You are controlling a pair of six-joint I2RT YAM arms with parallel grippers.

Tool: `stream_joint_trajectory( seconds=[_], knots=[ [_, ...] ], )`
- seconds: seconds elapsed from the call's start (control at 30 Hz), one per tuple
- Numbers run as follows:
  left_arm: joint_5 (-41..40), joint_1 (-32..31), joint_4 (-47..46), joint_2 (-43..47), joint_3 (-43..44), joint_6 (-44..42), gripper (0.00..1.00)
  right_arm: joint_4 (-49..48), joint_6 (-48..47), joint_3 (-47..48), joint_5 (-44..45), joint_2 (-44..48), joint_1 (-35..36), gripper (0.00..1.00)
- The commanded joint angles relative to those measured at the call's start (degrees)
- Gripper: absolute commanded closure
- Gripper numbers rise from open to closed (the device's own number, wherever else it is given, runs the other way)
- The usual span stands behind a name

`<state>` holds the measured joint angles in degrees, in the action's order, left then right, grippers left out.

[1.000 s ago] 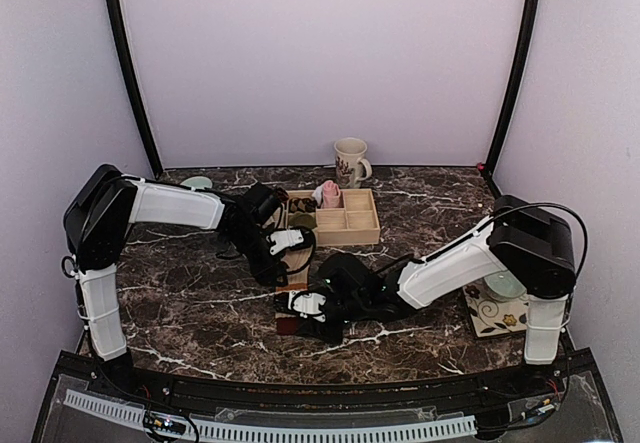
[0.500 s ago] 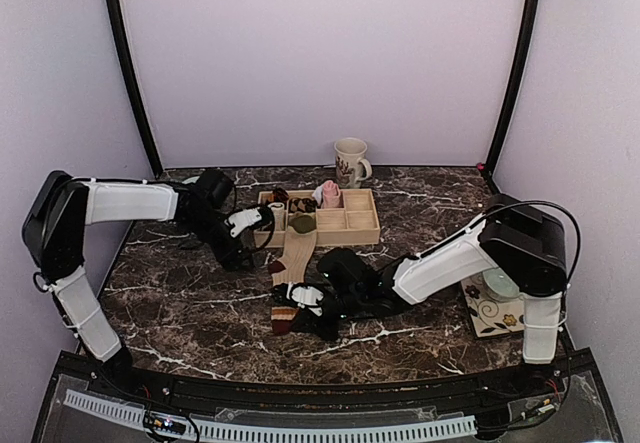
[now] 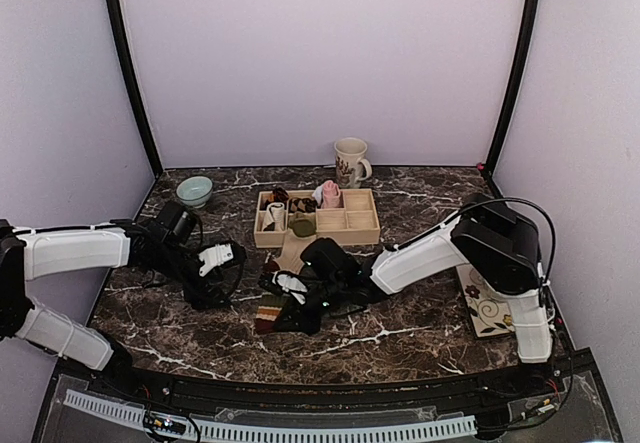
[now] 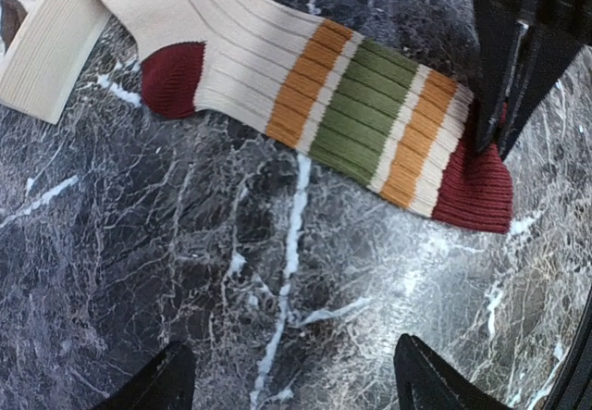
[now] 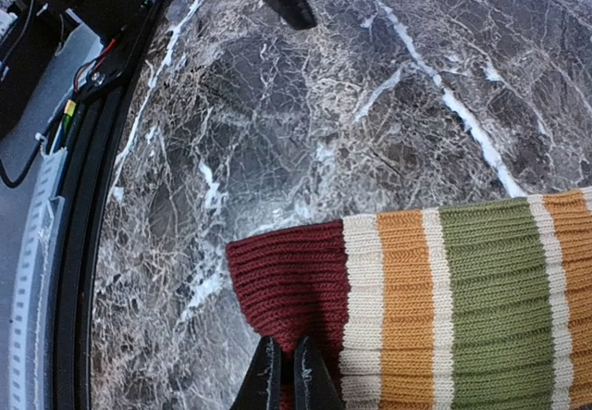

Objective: Roll the socks
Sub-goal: Pick up the sock from the center of the board, then roll the sock at the center of the board.

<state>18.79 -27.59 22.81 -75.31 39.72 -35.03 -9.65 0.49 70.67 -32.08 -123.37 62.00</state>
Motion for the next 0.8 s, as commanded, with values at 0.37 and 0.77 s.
stream_joint_trajectory(
  seconds=[0.37, 0.77],
  knots=[
    [1.25, -12.38, -1.0, -0.55, -1.4, -9.67, 0.34, -5.58, 24.55, 0.17, -11.44, -10.7, -5.27, 0.99],
    [-5.52, -17.98, -8.42, -6.58, 0.43, -10.68, 0.47, -3.17, 24.18, -0.34, -8.19, -9.94, -5.57, 0.97]
  ],
)
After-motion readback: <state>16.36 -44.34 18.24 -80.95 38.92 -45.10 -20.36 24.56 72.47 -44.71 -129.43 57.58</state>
